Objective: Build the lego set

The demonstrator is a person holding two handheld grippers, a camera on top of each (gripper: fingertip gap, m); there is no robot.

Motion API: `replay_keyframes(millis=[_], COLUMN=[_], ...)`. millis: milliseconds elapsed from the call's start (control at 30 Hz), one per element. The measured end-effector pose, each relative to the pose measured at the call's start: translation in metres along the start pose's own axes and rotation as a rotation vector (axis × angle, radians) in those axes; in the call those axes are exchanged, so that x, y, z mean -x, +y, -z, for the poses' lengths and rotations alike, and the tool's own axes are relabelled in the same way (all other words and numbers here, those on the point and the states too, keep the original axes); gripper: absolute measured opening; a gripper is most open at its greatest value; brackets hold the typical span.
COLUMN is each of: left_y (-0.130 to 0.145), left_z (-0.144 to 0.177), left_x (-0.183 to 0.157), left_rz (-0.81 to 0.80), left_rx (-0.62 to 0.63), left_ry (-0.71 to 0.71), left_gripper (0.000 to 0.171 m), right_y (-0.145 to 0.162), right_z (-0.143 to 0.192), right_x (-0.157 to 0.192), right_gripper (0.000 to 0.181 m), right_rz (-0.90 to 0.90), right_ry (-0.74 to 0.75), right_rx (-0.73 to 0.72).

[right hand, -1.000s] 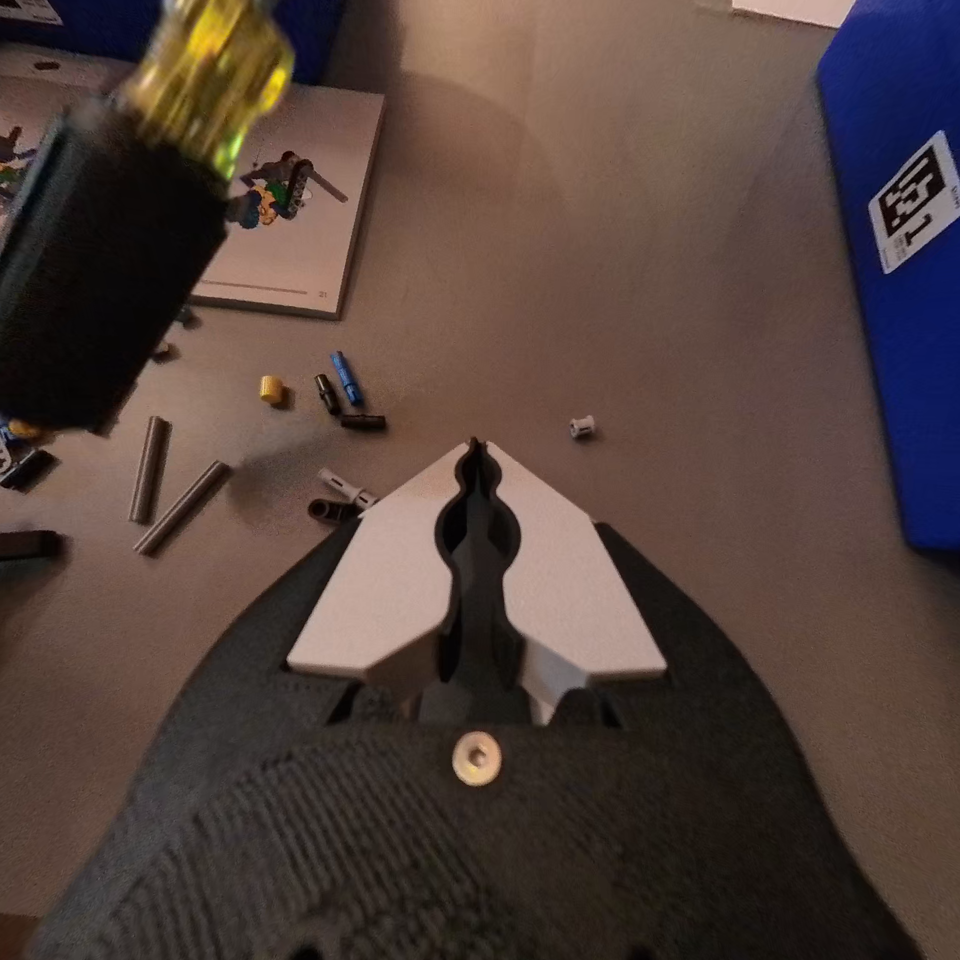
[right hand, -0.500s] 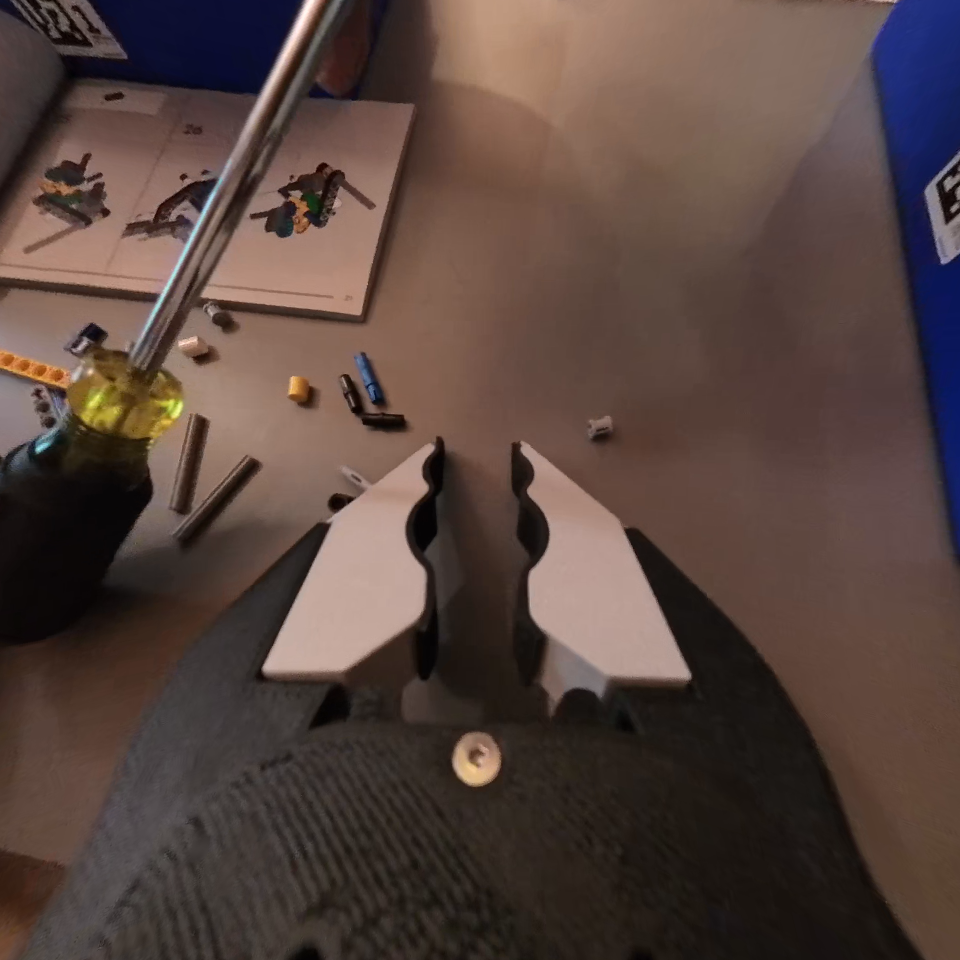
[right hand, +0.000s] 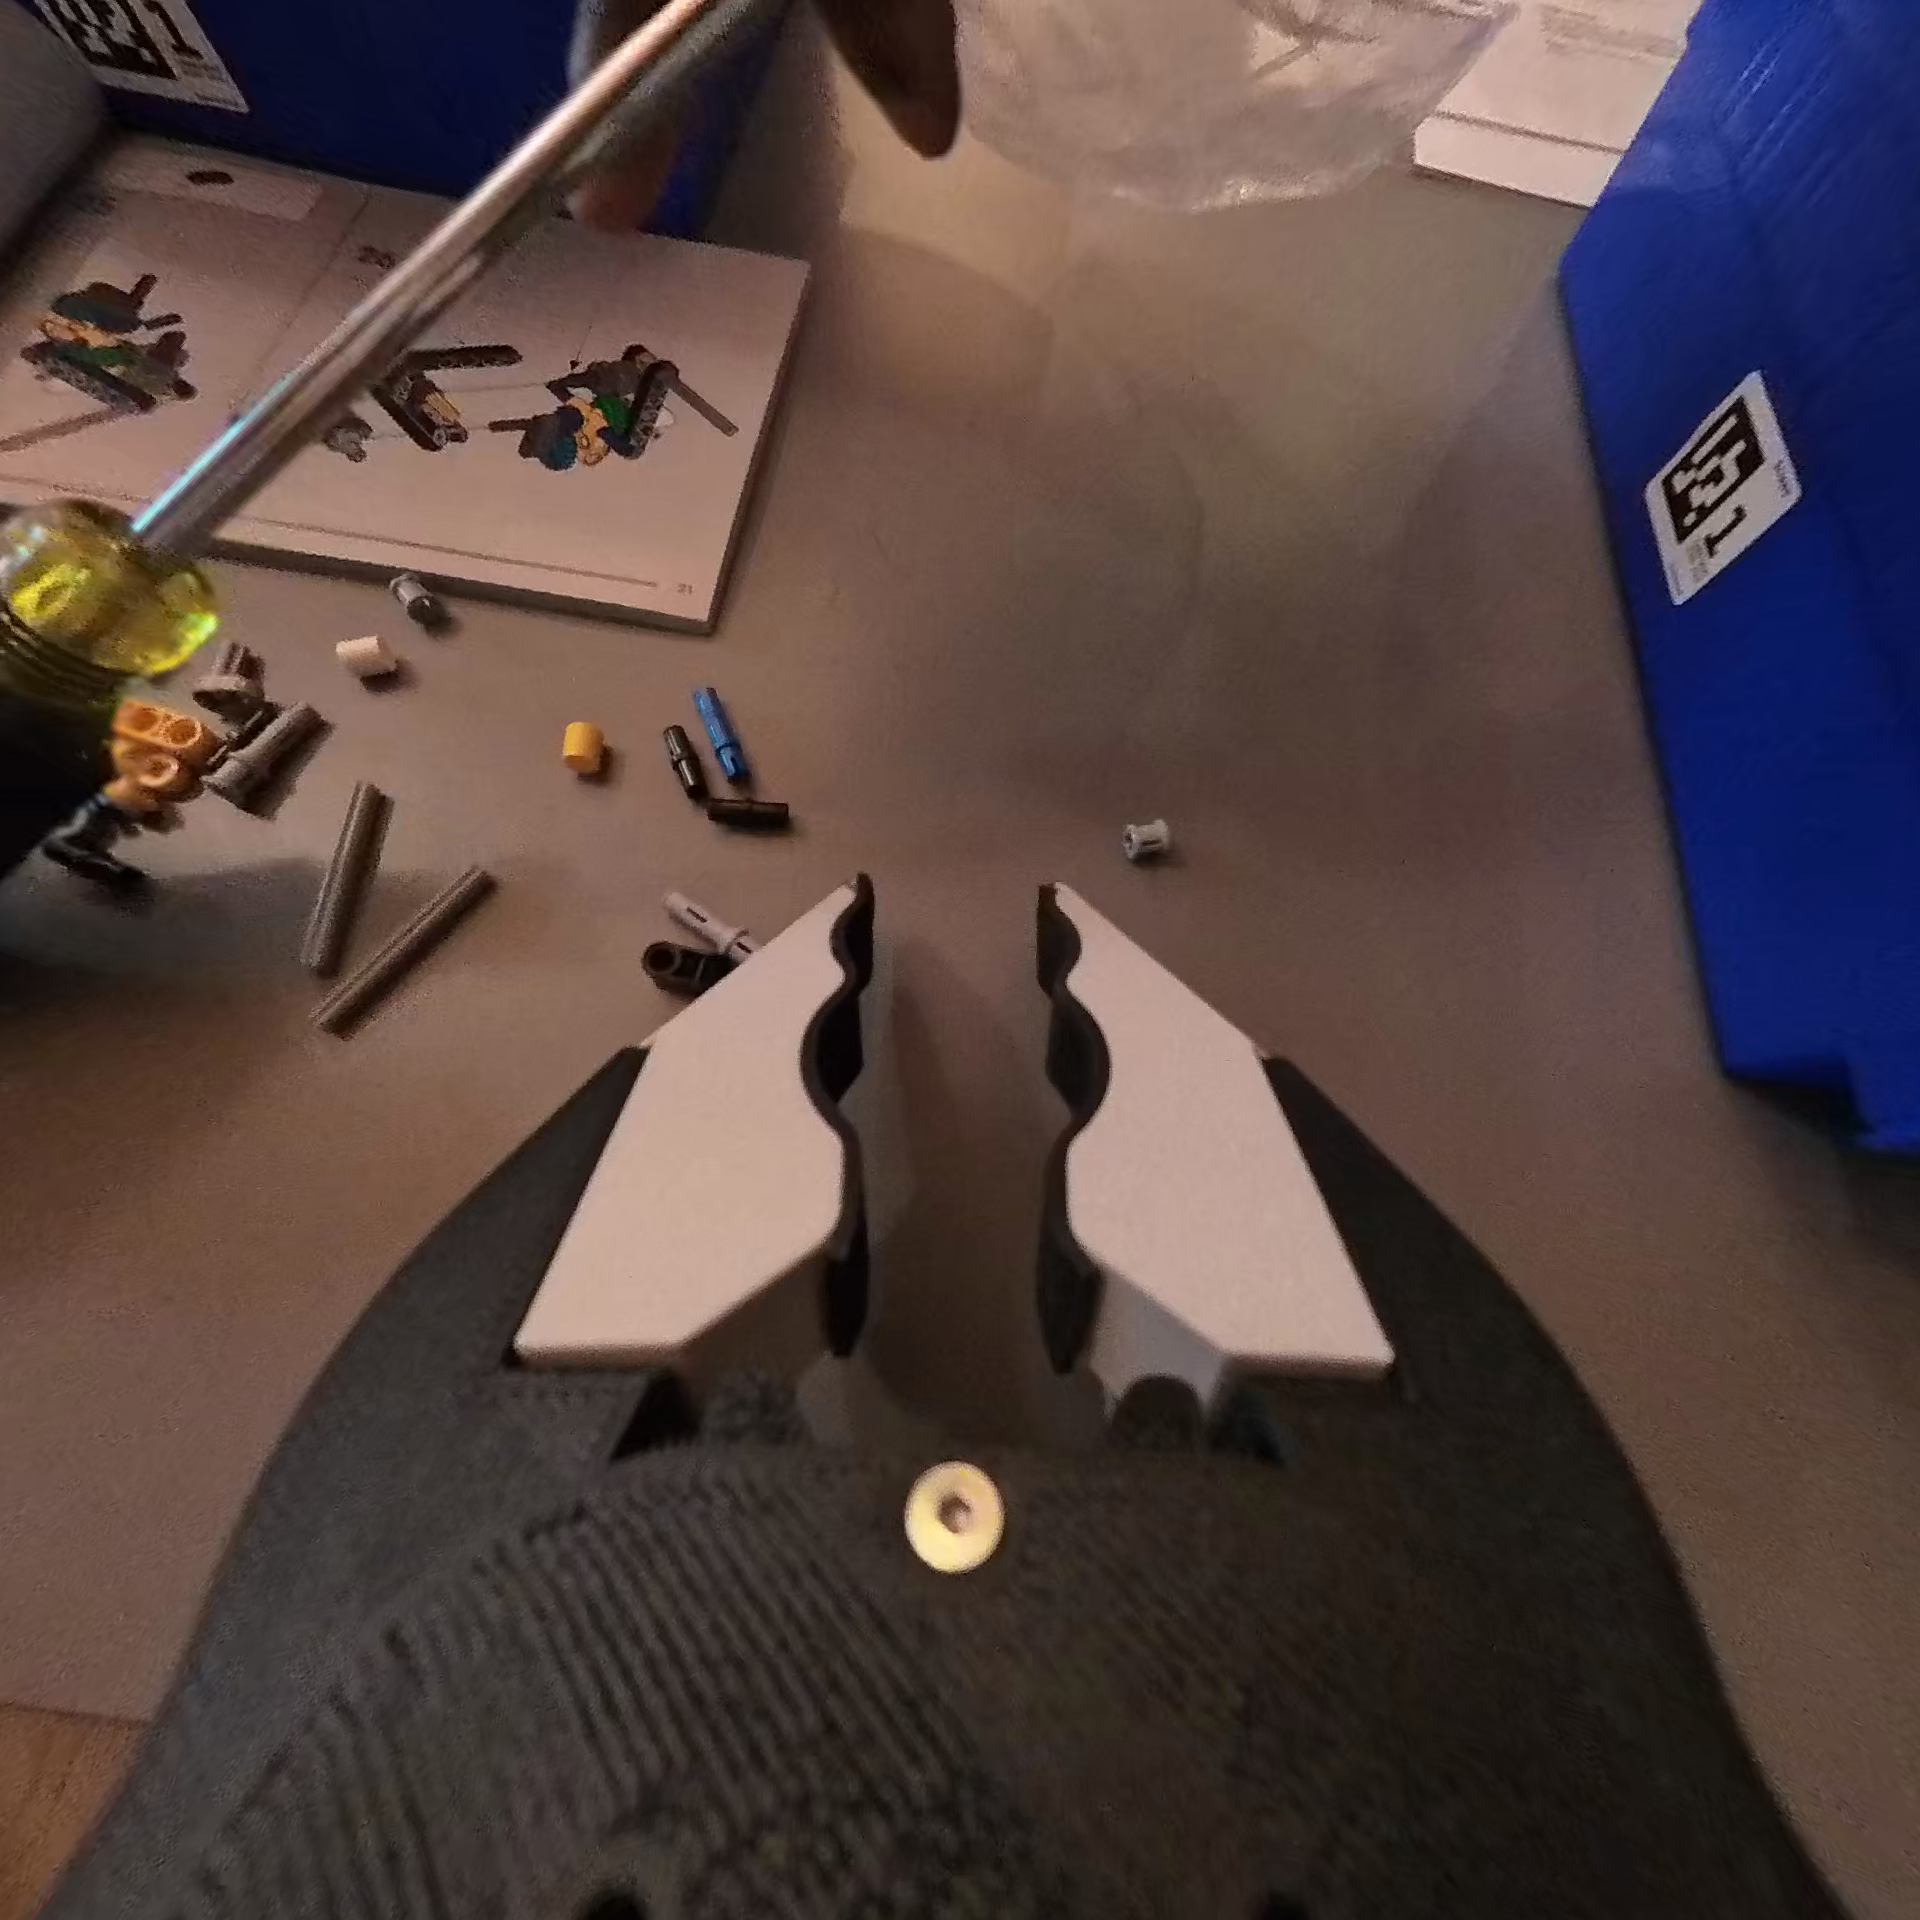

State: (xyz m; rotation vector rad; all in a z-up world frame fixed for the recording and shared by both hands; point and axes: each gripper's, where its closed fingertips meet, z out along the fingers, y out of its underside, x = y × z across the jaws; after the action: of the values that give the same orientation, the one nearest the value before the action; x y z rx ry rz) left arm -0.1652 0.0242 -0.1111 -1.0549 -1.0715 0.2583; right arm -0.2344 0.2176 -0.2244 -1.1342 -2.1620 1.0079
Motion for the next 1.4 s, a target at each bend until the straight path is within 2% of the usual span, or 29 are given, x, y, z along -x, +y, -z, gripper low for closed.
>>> replay_keyframes(millis=[367,500,767,1033,1200,1400], left_y=[-0.047,-0.069,-0.097,-0.117,-0.122,-0.119], left_z=[0.022,0.036,0.059,0.089,0.109,0.121], left_x=[0.02,0.028,0.052,0.078,0.102,0.131], left_rz=[0.033,0.016,-0.047,-0.108,-0.128,-0.175], left_rx=[-0.081,-0.113,-0.09,-0.04,-0.013,0.02], left_ry=[-0.021,-0.04,-0.089,-0.114,-0.159,-0.268], left_gripper=[0.0,0.0,0.0,0.0,0.0,0.0], right_y=[0.0,-0.008,-0.033,-0.037,-0.036,-0.042], right_z=[0.002,0.008,0.02,0.023,0.02,0.019], right_x=[0.004,0.019,0.1,0.192,0.221,0.235], right_gripper=[0.031,0.034,0.039,0.04,0.041,0.041], right_rz=[0.004,0.032,0.161,0.262,0.262,0.202], right_ry=[-0.024,-0.065,-0.264,-0.524,-0.631,-0.736], right_rx=[-0.027,-0.067,-0.122,-0.107,-0.098,-0.098])
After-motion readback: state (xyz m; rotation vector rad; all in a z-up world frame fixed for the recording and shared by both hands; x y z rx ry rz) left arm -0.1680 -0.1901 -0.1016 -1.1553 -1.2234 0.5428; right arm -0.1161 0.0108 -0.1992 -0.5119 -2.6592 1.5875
